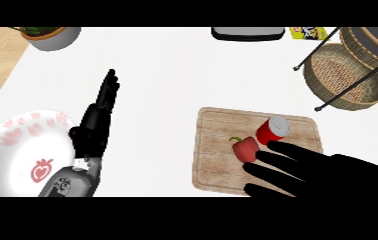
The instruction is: Pick the bell pepper from the cutting board and place it in the tiered basket
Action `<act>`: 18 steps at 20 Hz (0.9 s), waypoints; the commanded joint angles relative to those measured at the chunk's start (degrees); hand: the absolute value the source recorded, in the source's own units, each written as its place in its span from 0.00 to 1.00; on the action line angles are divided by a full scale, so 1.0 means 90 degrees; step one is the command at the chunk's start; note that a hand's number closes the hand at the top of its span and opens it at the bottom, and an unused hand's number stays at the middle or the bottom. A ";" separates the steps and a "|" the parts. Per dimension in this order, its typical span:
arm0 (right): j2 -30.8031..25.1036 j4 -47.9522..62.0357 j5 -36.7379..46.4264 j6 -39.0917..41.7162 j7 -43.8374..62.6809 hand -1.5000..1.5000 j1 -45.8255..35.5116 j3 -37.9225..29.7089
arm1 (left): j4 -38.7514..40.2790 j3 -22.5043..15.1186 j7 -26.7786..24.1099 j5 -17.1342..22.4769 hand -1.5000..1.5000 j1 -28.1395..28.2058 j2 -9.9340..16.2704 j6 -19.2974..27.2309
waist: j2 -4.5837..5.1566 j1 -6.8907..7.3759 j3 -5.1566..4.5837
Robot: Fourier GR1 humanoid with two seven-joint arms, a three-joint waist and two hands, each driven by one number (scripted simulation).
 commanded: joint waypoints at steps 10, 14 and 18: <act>-0.0012 -0.0043 0.1721 0.0273 -0.0716 0.00 0.0473 -0.0153 | 0.0366 0.0430 -0.0265 -0.0174 0.50 0.0024 -0.0298 -0.0475 | 0.0011 -0.0010 0.0004; -0.0102 0.0197 0.2544 -0.0149 -0.1122 0.00 0.0620 0.0156 | -0.0466 0.0361 0.0201 -0.0289 0.50 0.0379 -0.0204 -0.0470 | 0.0001 0.0029 0.0006; 0.0029 0.0885 0.3449 -0.0808 -0.1748 0.00 0.0534 0.0808 | 0.0360 0.0399 -0.0104 -0.0563 0.50 -0.0107 -0.0553 -0.0385 | 0.0017 0.0015 0.0006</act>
